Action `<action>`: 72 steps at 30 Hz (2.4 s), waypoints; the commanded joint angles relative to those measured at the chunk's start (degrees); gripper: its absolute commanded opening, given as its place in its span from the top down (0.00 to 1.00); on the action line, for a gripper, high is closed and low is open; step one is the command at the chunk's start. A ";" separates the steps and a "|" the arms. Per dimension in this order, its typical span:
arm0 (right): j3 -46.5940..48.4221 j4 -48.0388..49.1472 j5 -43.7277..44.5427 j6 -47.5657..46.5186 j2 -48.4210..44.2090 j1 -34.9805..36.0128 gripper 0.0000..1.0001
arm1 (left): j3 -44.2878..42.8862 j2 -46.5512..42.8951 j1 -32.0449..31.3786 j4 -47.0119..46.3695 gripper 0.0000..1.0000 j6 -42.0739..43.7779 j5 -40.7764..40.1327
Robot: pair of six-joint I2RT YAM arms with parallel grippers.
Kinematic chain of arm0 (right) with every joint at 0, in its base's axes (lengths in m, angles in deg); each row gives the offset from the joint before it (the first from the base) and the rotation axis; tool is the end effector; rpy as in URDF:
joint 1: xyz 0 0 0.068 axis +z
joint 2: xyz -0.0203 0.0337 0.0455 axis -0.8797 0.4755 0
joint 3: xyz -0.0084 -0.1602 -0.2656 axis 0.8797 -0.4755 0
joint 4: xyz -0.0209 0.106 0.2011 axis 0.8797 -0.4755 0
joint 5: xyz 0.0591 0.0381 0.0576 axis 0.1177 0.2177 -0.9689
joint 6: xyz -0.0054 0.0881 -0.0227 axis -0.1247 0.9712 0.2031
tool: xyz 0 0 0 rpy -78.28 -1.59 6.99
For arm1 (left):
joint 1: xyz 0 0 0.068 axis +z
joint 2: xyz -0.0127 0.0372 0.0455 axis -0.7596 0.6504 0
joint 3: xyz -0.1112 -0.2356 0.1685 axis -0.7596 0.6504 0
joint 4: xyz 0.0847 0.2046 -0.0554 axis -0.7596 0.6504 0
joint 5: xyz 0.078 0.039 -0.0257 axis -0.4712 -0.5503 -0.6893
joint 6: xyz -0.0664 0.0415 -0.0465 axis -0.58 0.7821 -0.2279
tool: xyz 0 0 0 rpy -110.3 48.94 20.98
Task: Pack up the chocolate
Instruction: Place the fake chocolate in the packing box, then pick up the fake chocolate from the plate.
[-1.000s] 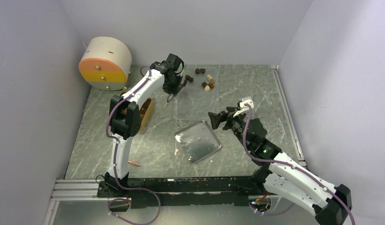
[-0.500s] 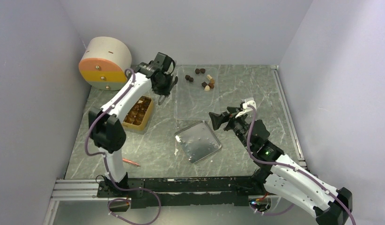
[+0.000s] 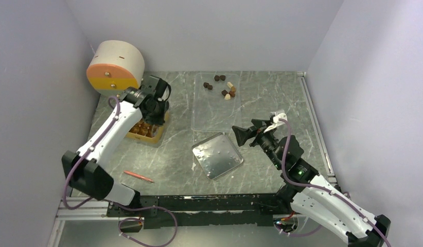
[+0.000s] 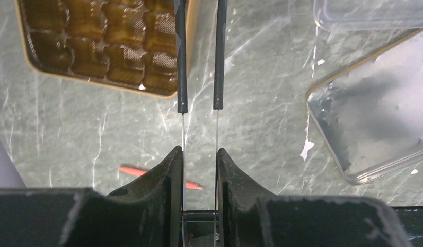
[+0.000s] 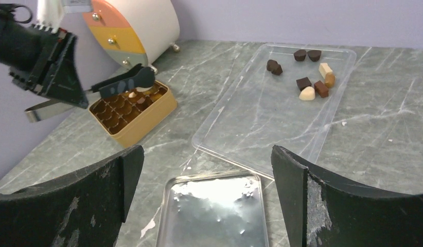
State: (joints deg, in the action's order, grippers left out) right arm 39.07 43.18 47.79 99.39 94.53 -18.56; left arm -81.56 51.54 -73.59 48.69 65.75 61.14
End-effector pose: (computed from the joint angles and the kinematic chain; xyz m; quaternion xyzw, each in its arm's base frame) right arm 0.1096 0.0774 0.3299 -0.0821 0.6898 0.2847 0.6606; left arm 0.2529 -0.0972 0.3326 0.0288 0.9721 0.0055 0.2326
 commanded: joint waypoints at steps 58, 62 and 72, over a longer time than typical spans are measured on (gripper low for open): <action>0.85 -1.66 4.00 -0.45 -1.92 -0.07 0.00 | -17.99 14.63 -0.63 -6.71 0.68 5.56 6.69; 0.94 -2.25 5.05 -0.34 -2.29 -0.07 0.00 | -23.70 21.55 -3.33 -8.72 0.68 7.20 5.52; 2.54 -2.39 5.79 -0.82 -0.59 -0.03 0.00 | -33.37 34.78 -4.64 -13.21 0.66 8.60 9.57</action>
State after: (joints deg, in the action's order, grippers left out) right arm 39.07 40.16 52.55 98.54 93.57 -18.56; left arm -111.62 84.96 -78.27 39.14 72.94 68.36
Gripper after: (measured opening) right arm 0.997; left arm 0.335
